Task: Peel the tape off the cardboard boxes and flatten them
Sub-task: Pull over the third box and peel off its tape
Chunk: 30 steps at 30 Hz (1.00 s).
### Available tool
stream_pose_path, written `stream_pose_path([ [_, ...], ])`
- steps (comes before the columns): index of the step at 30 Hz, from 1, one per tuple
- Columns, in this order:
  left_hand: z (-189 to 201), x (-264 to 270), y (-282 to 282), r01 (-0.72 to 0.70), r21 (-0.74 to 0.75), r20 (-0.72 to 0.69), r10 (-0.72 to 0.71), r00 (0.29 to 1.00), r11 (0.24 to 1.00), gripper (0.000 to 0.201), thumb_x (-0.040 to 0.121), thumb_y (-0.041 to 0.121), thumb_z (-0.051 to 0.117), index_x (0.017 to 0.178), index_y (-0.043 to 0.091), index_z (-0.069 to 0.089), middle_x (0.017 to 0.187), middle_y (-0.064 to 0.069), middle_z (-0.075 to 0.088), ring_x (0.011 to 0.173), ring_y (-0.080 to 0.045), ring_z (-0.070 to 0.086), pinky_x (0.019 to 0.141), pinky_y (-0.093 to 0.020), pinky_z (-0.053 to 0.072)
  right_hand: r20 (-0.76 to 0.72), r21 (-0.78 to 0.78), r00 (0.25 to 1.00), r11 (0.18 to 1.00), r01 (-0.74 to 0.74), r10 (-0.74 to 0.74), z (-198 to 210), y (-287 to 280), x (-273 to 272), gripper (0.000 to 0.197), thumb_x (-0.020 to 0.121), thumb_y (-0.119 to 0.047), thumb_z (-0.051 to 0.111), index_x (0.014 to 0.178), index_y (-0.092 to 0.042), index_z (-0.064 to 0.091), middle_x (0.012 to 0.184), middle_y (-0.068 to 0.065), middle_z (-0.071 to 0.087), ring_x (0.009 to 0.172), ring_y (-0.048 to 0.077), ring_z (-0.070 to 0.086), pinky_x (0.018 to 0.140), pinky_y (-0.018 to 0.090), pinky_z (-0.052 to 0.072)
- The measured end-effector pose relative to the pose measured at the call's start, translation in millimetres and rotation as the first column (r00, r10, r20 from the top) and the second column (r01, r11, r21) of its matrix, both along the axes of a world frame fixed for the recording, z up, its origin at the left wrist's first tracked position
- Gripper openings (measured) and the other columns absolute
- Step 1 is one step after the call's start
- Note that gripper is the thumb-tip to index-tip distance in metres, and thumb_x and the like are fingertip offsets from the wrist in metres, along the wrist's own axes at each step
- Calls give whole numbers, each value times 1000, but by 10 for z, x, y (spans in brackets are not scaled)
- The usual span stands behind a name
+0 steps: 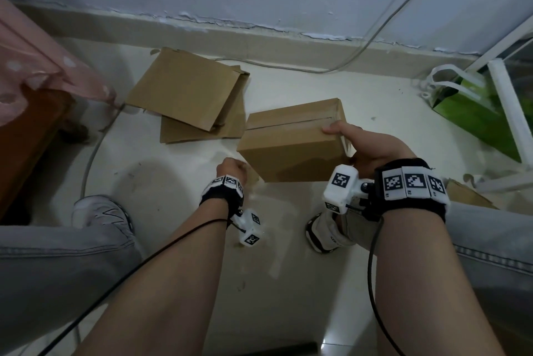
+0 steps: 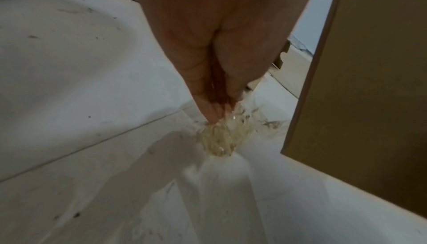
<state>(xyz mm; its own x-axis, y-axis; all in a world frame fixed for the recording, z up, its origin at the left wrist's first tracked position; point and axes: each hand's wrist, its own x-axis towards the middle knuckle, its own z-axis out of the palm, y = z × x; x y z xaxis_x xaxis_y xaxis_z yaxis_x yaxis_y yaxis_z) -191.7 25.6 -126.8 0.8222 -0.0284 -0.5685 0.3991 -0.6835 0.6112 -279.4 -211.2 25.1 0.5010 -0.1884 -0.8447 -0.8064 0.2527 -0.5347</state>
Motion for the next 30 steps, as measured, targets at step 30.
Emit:
stream_pose_path([
  [30, 29, 51, -39, 6, 33, -11, -6, 1000, 999, 18, 84, 5, 65, 100, 0, 72, 103, -17, 71, 99, -34, 65, 83, -31, 53, -13, -43, 999, 999, 30, -30, -38, 143, -11, 80, 75, -40, 80, 142, -25, 39, 119, 14, 54, 98, 32, 64, 86, 55, 56],
])
